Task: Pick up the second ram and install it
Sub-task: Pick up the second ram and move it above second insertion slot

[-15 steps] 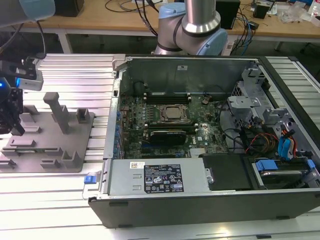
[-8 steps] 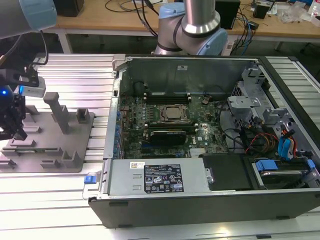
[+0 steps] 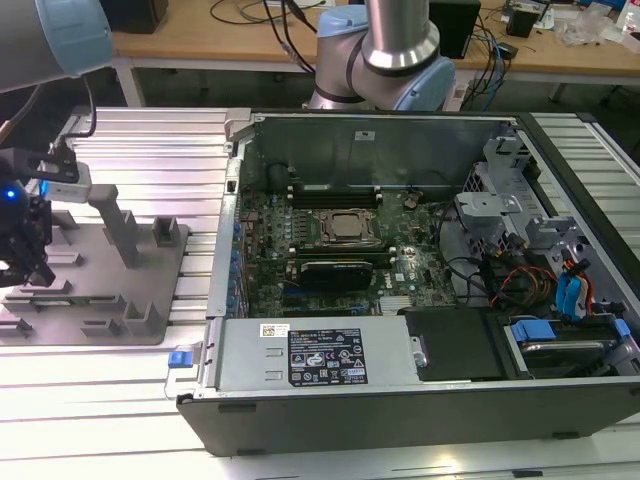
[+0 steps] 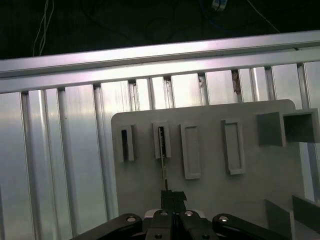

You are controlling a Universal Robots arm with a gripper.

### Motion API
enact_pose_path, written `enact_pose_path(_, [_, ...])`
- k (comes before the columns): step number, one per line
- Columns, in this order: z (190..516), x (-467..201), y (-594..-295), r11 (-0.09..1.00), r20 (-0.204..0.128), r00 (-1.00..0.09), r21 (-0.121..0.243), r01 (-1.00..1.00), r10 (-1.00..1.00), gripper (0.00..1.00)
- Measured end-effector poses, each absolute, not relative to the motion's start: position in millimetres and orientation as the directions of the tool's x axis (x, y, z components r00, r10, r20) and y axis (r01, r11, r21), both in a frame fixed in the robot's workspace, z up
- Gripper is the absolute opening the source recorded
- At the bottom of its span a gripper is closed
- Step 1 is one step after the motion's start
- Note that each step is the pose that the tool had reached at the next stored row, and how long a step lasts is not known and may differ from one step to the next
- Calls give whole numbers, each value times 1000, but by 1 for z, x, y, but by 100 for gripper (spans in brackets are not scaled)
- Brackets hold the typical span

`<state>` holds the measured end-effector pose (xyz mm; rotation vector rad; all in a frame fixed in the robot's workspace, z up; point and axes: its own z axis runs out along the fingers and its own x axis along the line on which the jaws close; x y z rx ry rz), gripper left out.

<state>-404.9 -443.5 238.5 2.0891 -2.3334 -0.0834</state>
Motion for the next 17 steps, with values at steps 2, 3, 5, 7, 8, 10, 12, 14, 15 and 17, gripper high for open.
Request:
enact_pose_path(2, [235, -405, -444, 98, -29, -100, 45, -994, -995, 8])
enact_pose_path(3, [235, -405, -444, 93, -29, -94, 45, -995, -995, 8])
enact_pose_path(5, [233, -406, -444, 79, -29, -80, 45, -996, -996, 8])
enact_pose_path(7, [229, -408, -444, 73, -29, -74, 45, -996, -997, 8])
enact_pose_path(8, [229, -408, -444, 71, -29, -72, 45, -996, -997, 8])
enact_pose_path(10, [229, -408, -444, 71, -29, -72, 45, -996, -997, 8])
enact_pose_path(12, [229, -408, -444, 71, -29, -72, 45, -996, -997, 8])
enact_pose_path(14, [229, -408, -444, 70, -29, -72, 45, -996, -997, 21])
enact_pose_path(15, [229, -408, -444, 70, -29, -72, 45, -996, -997, 21])
enact_pose_path(17, [229, -408, -444, 70, -29, -72, 45, -997, -997, 28])
